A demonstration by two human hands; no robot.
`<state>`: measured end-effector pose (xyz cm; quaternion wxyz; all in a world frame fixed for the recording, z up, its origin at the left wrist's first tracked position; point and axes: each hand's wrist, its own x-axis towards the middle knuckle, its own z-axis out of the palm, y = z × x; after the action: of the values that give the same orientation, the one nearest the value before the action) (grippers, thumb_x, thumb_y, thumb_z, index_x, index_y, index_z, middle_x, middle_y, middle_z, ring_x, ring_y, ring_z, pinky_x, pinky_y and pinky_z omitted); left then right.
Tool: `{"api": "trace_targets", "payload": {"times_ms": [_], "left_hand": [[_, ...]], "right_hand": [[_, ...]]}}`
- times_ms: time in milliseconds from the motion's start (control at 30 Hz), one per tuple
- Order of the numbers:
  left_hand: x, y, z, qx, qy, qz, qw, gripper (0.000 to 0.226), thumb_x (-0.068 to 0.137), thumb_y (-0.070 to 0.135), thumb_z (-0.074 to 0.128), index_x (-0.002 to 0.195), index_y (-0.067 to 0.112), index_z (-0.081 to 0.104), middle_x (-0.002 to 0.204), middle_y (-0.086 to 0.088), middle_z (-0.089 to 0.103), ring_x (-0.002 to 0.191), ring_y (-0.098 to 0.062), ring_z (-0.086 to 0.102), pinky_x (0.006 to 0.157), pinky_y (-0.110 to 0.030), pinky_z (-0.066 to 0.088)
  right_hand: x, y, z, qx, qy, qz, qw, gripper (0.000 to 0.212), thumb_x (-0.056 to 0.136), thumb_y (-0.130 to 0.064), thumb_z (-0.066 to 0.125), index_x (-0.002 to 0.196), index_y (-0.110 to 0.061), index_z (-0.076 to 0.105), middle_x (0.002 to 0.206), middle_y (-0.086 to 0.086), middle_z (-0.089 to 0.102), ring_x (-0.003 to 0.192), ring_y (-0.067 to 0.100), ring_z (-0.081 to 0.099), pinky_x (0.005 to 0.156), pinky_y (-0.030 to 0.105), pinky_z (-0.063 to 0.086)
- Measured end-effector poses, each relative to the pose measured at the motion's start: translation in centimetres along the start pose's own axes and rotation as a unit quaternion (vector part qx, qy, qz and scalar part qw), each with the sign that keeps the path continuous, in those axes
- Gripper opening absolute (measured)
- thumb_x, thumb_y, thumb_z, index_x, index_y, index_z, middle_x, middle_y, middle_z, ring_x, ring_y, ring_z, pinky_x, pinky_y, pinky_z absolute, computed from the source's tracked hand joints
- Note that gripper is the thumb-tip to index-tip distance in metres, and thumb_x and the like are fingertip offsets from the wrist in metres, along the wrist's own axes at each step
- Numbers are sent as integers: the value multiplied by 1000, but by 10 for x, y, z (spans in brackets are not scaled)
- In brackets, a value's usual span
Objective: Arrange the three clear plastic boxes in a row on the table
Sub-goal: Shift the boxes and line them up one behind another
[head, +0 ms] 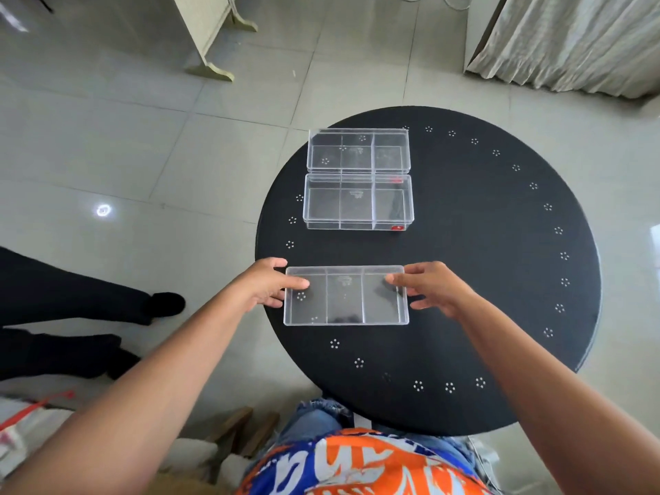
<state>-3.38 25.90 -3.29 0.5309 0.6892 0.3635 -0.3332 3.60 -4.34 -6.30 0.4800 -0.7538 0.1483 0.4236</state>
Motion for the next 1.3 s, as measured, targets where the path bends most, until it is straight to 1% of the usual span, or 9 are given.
{"api": "trace_targets", "payload": {"times_ms": [67,167,267,400,500,733,1067,1200,1300], "left_hand": [[1,-7,5,-21,21,11,1000,74,76,10,82,141,11,45,102,-11,71,80,-19,68,84,-38,56],[1,-9,11,-39,48,36,997,42,77,7,80,116,10,64,85,-4,72,71,-13,68,70,-29,57],[4,-8,14,-60,62,51,995,21,78,8,79,96,13,70,85,-3,72,69,-11,67,62,-24,54],[10,-2,18,-82,83,73,990,19,78,8,79,92,14,69,84,-1,71,69,-9,67,53,-19,53],[14,6,24,-90,100,94,986,18,79,7,77,82,21,66,81,2,70,71,-9,66,56,-23,53],[28,18,30,-87,120,110,983,34,77,18,80,110,13,72,100,-4,75,80,-16,69,67,-29,53],[35,29,30,-98,130,118,980,31,78,17,79,108,15,71,96,-1,73,77,-11,68,63,-27,52],[36,29,29,-103,130,120,979,29,79,17,79,107,16,70,94,0,72,76,-9,67,62,-27,53],[37,29,29,-107,131,121,978,27,80,16,78,105,16,70,91,1,72,76,-10,67,71,-33,58]], "right_hand": [[-1,5,4,29,-2,-2,1000,39,74,-28,86,107,-8,75,103,9,77,95,23,70,76,37,58],[-2,8,8,72,9,-7,997,25,81,-10,80,103,-1,74,90,9,76,71,16,72,60,31,58],[0,7,7,86,21,-15,996,23,82,-9,79,102,-1,74,96,13,76,78,22,73,65,34,59],[7,0,5,104,49,-26,993,27,83,-12,78,106,1,73,100,16,76,82,25,74,70,39,61],[11,-7,2,116,78,-34,990,27,85,-14,77,106,1,72,99,15,76,83,26,73,76,43,62],[15,-21,-2,135,111,-40,984,19,89,-14,71,106,-4,72,93,10,73,74,22,69,65,34,58],[20,-26,-3,159,137,-54,976,17,88,-16,73,102,-7,72,87,6,73,70,20,69,78,43,61],[19,-28,-2,158,142,-57,975,7,88,-17,74,92,-12,71,82,2,72,67,17,68,75,40,60],[18,-29,-2,157,145,-64,975,7,88,-17,74,84,-16,69,77,-1,70,63,13,66,67,34,58]]}}
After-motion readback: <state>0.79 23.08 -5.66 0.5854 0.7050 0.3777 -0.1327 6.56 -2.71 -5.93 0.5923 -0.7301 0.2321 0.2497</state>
